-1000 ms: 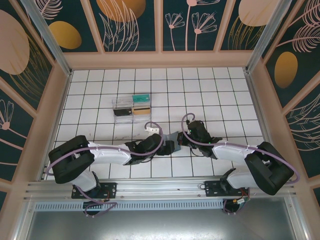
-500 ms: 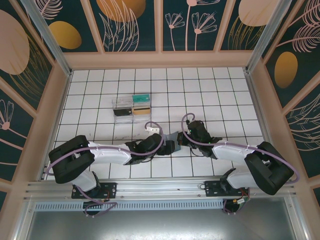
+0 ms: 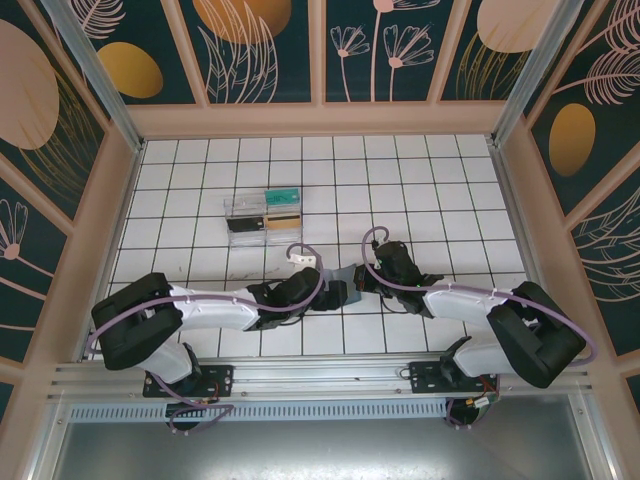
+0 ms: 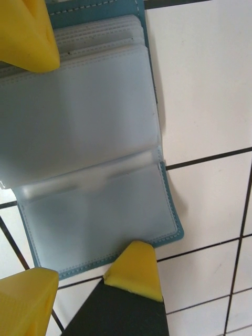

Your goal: Take the credit cards out of the card holder

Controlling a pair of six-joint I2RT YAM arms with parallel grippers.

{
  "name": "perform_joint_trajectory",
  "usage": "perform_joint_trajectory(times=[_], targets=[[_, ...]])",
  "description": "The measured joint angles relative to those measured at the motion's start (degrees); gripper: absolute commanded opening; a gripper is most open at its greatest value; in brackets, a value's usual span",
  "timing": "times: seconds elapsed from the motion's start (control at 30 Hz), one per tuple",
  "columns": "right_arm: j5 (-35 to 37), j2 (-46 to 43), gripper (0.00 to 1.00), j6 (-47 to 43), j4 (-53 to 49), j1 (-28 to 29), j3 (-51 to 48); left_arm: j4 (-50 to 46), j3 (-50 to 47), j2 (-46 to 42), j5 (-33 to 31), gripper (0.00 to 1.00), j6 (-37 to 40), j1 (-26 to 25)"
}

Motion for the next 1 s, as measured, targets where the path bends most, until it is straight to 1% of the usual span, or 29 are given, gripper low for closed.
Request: perform_joint_trajectory(times=[0.4, 0.5, 0.7, 1.0], targets=[[-0.1, 0.0, 0.01, 0.0, 0.0, 0.0, 0.0, 0.0, 0.0, 0.7, 0.3, 0.97, -0.1, 0.0], [-0.2, 0.0, 0.01, 0.0, 0.1, 0.0, 0.0, 1.7, 0.0, 1.5, 0.9, 0.98, 0.0, 0.0], [-0.2, 0.0, 0.01, 0.0, 0.2, 0.0, 0.0, 5.7, 0.6, 3.2, 3.7, 0.99, 0.6, 0.1], [-0.2, 0.0, 0.01, 0.0, 0.2, 0.0, 0.0, 6.1, 0.7, 3.4, 4.1, 0.99, 0.9, 0.2]])
